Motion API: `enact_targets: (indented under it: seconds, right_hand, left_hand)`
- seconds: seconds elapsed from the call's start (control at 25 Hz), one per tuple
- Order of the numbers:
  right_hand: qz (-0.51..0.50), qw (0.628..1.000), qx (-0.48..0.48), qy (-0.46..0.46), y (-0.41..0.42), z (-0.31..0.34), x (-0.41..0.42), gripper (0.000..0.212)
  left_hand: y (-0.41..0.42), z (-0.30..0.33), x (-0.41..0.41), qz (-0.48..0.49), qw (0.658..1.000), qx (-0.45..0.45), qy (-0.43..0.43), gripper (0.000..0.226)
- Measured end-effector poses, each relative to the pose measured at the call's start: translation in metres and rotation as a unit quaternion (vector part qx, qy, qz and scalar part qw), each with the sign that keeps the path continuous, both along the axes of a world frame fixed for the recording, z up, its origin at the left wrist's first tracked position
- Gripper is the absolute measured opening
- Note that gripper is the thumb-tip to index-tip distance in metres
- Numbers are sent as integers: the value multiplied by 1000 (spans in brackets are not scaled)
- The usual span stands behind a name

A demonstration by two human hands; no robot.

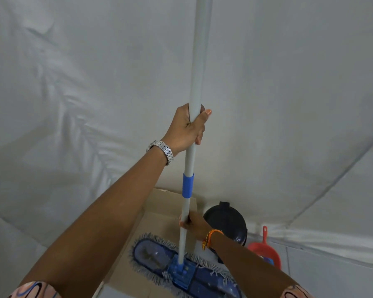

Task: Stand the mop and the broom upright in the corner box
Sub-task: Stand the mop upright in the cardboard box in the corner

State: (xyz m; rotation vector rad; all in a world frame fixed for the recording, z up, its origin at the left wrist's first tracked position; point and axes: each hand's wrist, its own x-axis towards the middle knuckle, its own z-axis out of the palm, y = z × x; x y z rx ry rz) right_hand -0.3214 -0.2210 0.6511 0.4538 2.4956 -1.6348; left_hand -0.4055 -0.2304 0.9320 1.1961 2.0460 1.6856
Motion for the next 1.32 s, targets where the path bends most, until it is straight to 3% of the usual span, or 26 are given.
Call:
enact_targets:
  seconds: [0.24, 0.52, 0.68, 0.96, 1.08, 1.2, 1.32]
  right_hand:
    - [-9, 999, 8, -53, -31, -8, -88, 23]
    - [-49, 995, 38, -80, -57, -30, -186, 14]
    - [-87, 992, 36, -85, -60, -49, -242, 29]
    - [-161, 982, -12, -101, -57, -117, -326, 5]
    - [-179, 978, -26, -100, -56, -147, -347, 6]
    - [-204, 972, -35, -106, -59, -175, -365, 23]
    - [-223, 968, -48, -107, -61, -196, -377, 22]
  left_hand:
    - [-43, -21, -95, 11, 1000, 3, -21, 30]
    - [-76, -56, -198, 26, 999, 1, -28, 30]
    - [-78, -88, -252, 27, 999, 14, -28, 31]
    - [-76, -189, -325, 35, 998, -7, -60, 22]
    - [-78, -226, -345, 33, 998, -7, -59, 27]
    - [-81, -257, -362, 34, 998, -1, -49, 36]
    - [-86, -280, -373, 36, 998, 9, -44, 36]
